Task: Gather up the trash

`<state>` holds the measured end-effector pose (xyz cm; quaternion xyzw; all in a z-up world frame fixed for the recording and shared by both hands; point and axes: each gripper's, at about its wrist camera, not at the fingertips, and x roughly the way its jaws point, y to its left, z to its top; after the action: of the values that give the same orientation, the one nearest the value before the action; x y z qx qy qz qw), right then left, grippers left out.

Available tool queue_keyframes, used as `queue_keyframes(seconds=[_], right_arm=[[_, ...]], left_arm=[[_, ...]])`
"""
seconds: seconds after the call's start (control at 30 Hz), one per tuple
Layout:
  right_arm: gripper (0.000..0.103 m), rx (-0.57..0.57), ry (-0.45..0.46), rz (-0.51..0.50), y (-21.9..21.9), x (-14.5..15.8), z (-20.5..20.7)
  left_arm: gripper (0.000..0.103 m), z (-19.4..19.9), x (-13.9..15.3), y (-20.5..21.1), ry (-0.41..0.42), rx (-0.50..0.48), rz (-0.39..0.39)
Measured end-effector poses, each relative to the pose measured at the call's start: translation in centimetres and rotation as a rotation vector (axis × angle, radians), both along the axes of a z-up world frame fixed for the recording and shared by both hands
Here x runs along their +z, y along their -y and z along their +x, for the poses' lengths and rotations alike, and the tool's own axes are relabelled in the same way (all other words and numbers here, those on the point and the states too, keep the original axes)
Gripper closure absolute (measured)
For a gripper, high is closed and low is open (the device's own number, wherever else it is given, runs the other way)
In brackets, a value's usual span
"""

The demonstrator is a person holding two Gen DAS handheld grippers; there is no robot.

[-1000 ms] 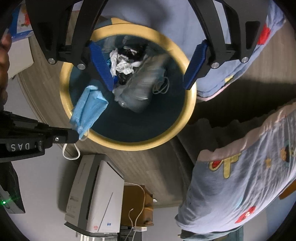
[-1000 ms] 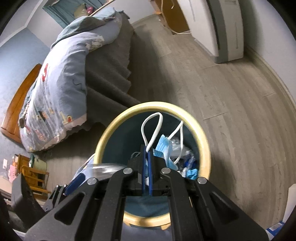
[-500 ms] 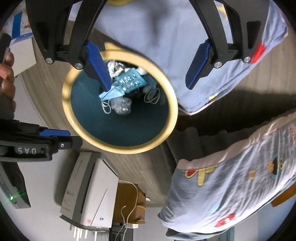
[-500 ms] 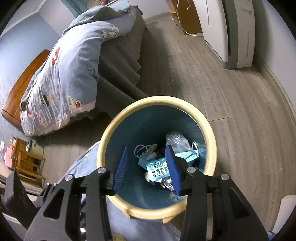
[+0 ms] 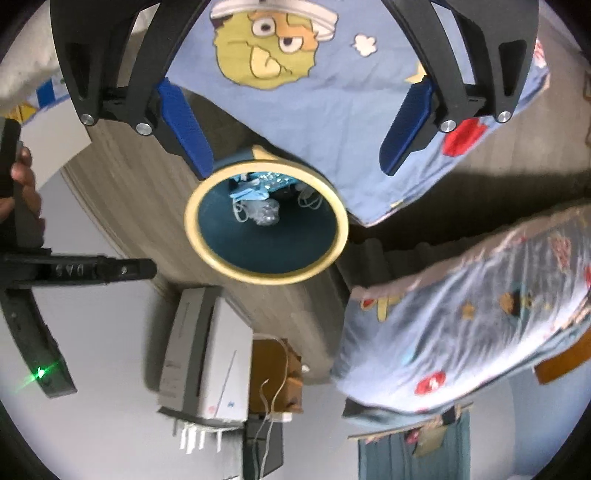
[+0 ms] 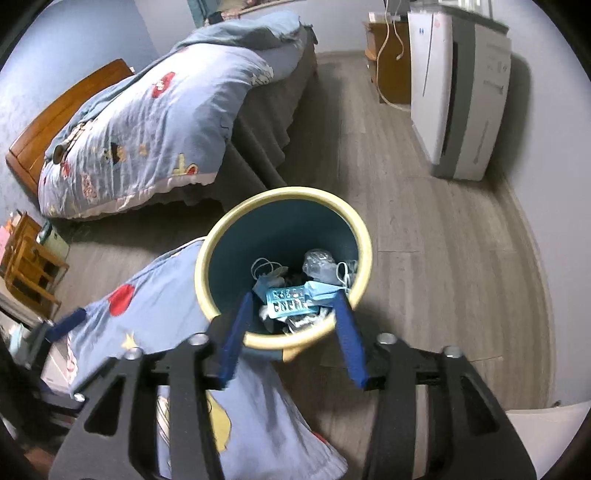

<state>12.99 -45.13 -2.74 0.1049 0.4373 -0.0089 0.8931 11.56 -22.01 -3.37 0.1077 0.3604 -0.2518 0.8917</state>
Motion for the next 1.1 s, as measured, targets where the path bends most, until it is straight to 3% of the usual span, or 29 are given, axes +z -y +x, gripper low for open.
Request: queue_keyframes(seconds=[0.03,0.17,0.2,0.3,0.53,0.73,1.1], right_arm=[[0.038,0.004,0.010,-0.015,-0.2,0.3,-0.5],[0.008,-0.001,0.060,-0.083,-0.7,1.7,-2.6],[0.006,-0.004,0.071,-0.086,-0.7,2.0,-2.6],[0.006,-0.013,0.081,-0.088,-0.8,2.2,-2.5],[0.006,0.013,0.076,-0.106,-1.0,1.8,-1.8],[0.006,0.026,0.060,-0.114,-0.9,1.3,-1.5],[0.006,0.026,0.050,-0.108,-0.7,1.1,-1.3]], left_arm=[[0.009,-0.5,0.4,-0.2,0.005,0.000,-0.001],[0.005,-2.0,1.7,-1.0,-0.010,0.015,-0.048],[0.005,-2.0,1.8,-0.9,-0.007,0.027,-0.042],[0.005,-1.6,1.3,-0.5,0.000,0.053,-0.004],[0.005,0.0,0.3,0.3,-0.021,0.088,-0.018],[0.005,0.6,-0.7,0.9,-0.006,0.134,0.044],[0.005,0.8,-1.0,0.4,-0.033,0.133,0.005]])
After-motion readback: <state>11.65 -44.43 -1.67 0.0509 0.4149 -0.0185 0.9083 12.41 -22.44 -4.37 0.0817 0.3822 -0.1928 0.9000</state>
